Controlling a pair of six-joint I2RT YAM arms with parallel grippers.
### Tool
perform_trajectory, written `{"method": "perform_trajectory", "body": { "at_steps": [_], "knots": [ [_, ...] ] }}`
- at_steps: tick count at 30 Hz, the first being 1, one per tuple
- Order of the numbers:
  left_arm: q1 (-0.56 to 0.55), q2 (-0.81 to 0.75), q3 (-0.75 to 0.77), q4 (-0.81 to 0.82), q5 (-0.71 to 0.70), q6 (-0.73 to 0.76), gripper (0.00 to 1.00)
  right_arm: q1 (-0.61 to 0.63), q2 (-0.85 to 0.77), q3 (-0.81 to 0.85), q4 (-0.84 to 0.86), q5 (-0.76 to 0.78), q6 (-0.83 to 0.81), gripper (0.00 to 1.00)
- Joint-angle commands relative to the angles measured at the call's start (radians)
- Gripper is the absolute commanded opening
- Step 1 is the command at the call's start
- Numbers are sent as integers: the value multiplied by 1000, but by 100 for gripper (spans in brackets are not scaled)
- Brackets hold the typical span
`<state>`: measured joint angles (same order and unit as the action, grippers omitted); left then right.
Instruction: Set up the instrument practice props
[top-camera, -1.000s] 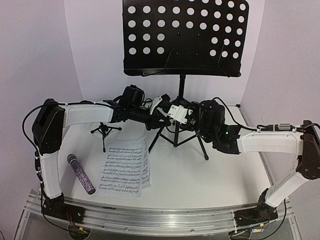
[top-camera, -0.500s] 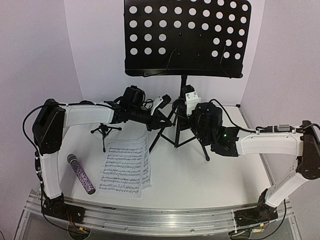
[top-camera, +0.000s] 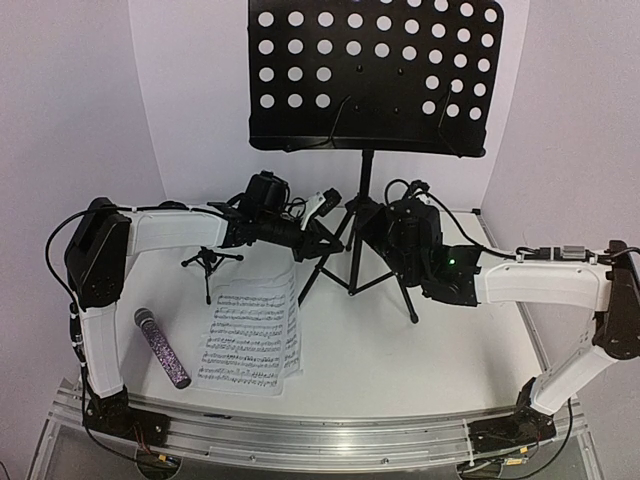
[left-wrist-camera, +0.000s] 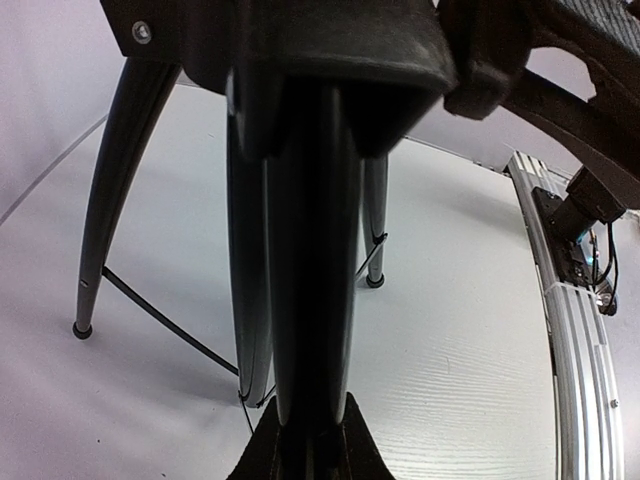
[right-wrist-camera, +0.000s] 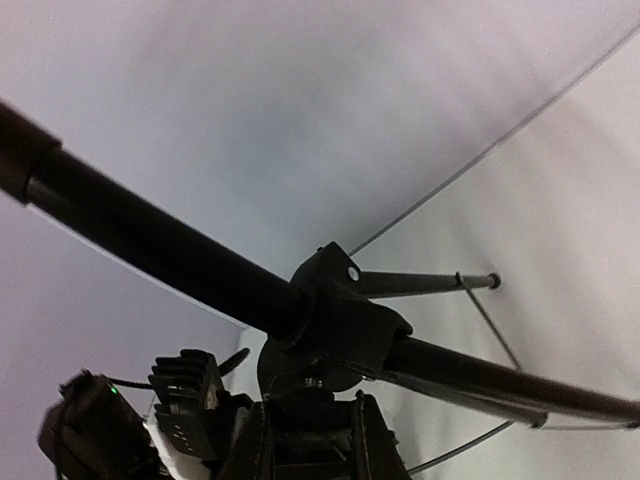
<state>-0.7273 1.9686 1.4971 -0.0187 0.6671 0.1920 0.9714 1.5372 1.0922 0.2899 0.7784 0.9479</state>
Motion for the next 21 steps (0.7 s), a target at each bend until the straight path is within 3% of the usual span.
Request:
{"method": "perform_trajectory", "body": {
  "at_steps": [1, 13, 19, 21],
  "knots": [
    [1, 10, -37, -69, -14, -5, 0, -8, 35, -46, -123, -15, 517, 0],
    [1, 8, -42, -66, -11, -2, 0, -8, 3, -52, -61, -42, 734, 0],
    [1, 6, -45, -60, -4, -8, 0, -8, -86, -66, -61, 1, 421, 0],
    [2, 6, -44, -60, -6, -7, 0, -7, -132, -73, -61, -11, 226, 8]
  ]
}}
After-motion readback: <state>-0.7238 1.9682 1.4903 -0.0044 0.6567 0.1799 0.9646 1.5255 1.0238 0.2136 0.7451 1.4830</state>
